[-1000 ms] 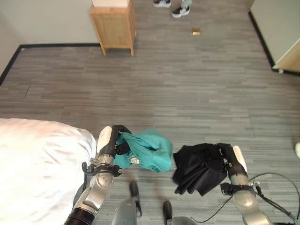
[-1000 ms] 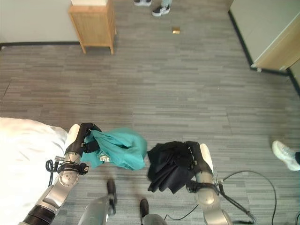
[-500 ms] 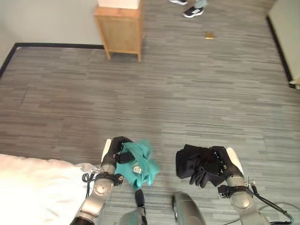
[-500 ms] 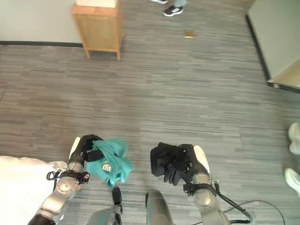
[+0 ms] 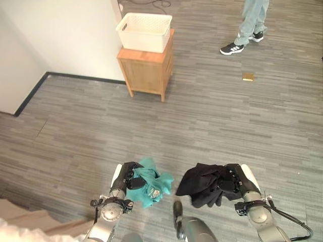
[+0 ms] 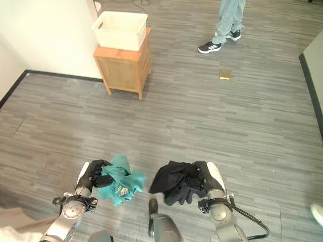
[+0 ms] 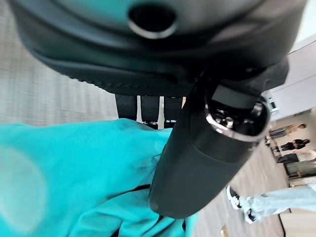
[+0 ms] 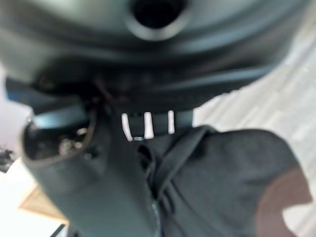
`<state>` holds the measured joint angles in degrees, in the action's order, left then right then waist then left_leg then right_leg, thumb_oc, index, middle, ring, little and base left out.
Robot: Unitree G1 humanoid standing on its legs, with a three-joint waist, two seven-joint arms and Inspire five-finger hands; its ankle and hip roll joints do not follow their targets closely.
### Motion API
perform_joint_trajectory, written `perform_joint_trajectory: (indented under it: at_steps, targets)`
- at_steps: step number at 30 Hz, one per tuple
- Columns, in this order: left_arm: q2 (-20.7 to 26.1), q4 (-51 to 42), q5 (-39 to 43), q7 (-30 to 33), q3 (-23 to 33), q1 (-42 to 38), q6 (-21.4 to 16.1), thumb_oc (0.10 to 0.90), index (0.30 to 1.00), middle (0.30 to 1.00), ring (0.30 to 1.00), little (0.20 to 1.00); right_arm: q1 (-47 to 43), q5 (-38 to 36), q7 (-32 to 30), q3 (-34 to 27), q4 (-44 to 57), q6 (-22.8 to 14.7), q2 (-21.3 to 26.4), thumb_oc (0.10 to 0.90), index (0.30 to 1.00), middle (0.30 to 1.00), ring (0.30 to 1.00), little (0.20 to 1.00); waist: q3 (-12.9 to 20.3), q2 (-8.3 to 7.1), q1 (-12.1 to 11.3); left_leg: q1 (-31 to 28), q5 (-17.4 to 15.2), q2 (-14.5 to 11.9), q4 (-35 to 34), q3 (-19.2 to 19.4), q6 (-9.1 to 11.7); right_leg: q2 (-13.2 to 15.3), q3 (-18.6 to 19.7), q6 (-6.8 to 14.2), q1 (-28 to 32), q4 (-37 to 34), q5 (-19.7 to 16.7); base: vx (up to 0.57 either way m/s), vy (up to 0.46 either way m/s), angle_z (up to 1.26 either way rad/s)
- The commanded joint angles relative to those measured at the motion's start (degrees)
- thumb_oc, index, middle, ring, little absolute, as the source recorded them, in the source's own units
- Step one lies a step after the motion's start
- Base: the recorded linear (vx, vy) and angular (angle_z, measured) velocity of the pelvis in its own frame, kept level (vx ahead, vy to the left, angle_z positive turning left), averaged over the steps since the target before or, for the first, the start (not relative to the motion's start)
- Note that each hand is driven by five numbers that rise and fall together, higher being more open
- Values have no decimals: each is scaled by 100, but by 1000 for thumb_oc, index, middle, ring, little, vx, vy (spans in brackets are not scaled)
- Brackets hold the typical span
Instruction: Pick up bed clothes into laundry basket.
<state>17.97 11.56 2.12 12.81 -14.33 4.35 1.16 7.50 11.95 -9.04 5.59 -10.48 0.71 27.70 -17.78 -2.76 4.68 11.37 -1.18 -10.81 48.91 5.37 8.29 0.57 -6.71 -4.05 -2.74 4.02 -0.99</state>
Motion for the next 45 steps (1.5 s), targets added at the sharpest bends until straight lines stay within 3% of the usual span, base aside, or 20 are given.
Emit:
perform_joint_trajectory:
  at_steps: [1,2,4,5,6,9,11,14,15,17,20,23,28,30,32,33,35,38,40,45]
  targets:
    - [120,-764,-64,26,269,-357,-524,400,300,300,300,300,-221,-91,-159,-183,939,-388,359,400,300,300,300,300,105,155,-192,-134,45,305,-1658,509,-350,422,376,629,725,-847,440,649,74,-68]
    - [94,-788,-98,24,271,-314,-533,400,300,300,300,300,-231,-77,-163,-151,936,-409,344,400,300,300,300,300,139,251,-293,-27,-15,405,-2562,587,-437,347,422,713,948,-867,586,806,120,-49]
    - [36,-790,-180,33,222,-325,-522,400,300,300,300,300,-252,11,-172,-111,917,-444,367,400,300,300,300,300,234,444,-511,42,633,545,-4471,802,-380,225,545,809,1409,-902,899,665,91,-41]
    - [36,-789,-181,34,219,-324,-522,400,300,300,300,300,-249,11,-172,-113,917,-445,366,400,300,300,300,300,214,426,-524,-30,677,571,-4558,825,-382,248,555,813,1435,-902,907,934,-14,-56]
    - [-55,-697,-267,129,136,-441,-483,400,300,300,300,300,-393,159,-226,-61,812,-414,411,400,300,300,300,300,316,426,-738,540,777,538,-5391,1021,-374,259,639,888,2028,-902,1279,718,-33,-59]
    - [-84,-729,-271,127,146,-360,-459,400,300,300,300,300,-299,345,-136,62,880,-423,241,400,300,300,300,300,628,456,-927,349,1184,679,-5390,705,-488,346,871,984,2420,-760,1511,1032,-28,-54]
    - [-6,-713,-275,124,85,-430,-417,400,300,300,300,300,-223,357,-141,120,822,-392,61,400,300,300,300,300,749,267,-1061,72,1153,798,-5339,742,-651,515,947,1242,2222,99,1251,596,24,-88]
    - [128,-740,-365,241,-10,-531,-344,400,300,300,300,300,-225,412,-167,179,917,-387,-58,400,300,300,300,300,650,311,-864,-575,850,881,-5391,691,-842,565,1053,1803,1253,2215,-416,460,59,-33]
    - [162,-710,-430,306,-33,-600,-335,400,300,300,300,300,-254,397,-196,178,949,-406,-80,400,300,300,300,300,599,367,-719,-816,629,864,-5391,621,-877,586,992,1756,812,2764,-402,556,84,30]
    - [155,-641,-438,402,-112,-756,-340,400,300,300,300,300,-277,331,-234,137,1033,-419,-99,400,300,300,300,300,454,524,-456,-1208,365,827,-5391,400,-887,380,784,1451,13,3078,185,594,7,38]
    - [169,-591,-534,458,-186,-877,-361,400,300,300,300,300,-303,112,-310,61,1096,-468,-121,400,300,300,300,300,333,521,-122,-1575,121,892,-5391,144,-793,52,561,1214,-572,1759,640,529,-157,97]
    - [196,-498,-586,447,-100,-916,-377,400,300,300,300,300,-376,8,-387,50,958,-426,-143,400,300,300,300,300,358,467,48,-2034,-390,827,-5391,-25,-554,272,13,1295,-735,-511,121,571,-223,82]
    - [200,-424,-728,489,33,-780,-393,400,300,300,300,300,-437,131,-315,184,843,-379,-158,400,300,300,300,300,496,430,-98,-2726,-803,636,-5364,-117,-427,365,-214,1235,-551,-763,-175,375,-167,26]
    - [162,-414,-769,550,106,-706,-389,400,300,300,300,300,-476,59,-309,179,934,-461,-53,400,300,300,300,300,469,435,-176,-2411,-685,450,-4033,-152,-318,352,-329,1080,-94,-777,-189,254,-227,53]
    - [129,-436,-740,646,223,-677,-402,400,300,300,300,300,-556,58,-329,91,1221,-538,156,400,300,300,300,300,272,316,-326,-1540,-215,431,-2244,-243,-200,449,-454,868,324,-819,-63,196,-254,45]
    - [134,-465,-738,682,239,-663,-405,400,300,300,300,300,-579,45,-379,10,1392,-564,218,400,300,300,300,300,228,239,-401,-1267,-145,460,-1978,-127,-218,493,-489,835,444,-849,10,176,-164,3]
    - [137,-482,-778,729,302,-696,-416,400,300,300,300,300,-620,61,-433,-154,1764,-648,343,400,300,300,300,300,226,179,-502,-986,-98,290,-2319,275,-215,576,-527,880,626,-893,129,220,-23,16]
    - [144,-454,-914,748,363,-715,-391,400,300,300,300,300,-611,76,-539,-482,2349,-805,531,400,300,300,300,300,326,274,-515,-986,98,-30,-3962,725,-111,661,-663,1032,815,-901,308,225,124,27]
    - [99,-373,-1031,748,353,-701,-390,400,300,300,300,300,-692,146,-622,-723,2665,-861,722,400,300,300,300,300,414,422,-509,-1048,651,-127,-4899,805,0,658,-742,1104,972,-902,454,217,130,16]
    - [66,-189,-1247,663,246,-559,-425,400,300,300,300,300,-1207,227,-846,-1392,3365,-1077,1399,400,300,300,300,300,713,612,-352,-1454,669,-196,-5391,889,43,683,-771,1144,1232,-851,577,199,100,-8]
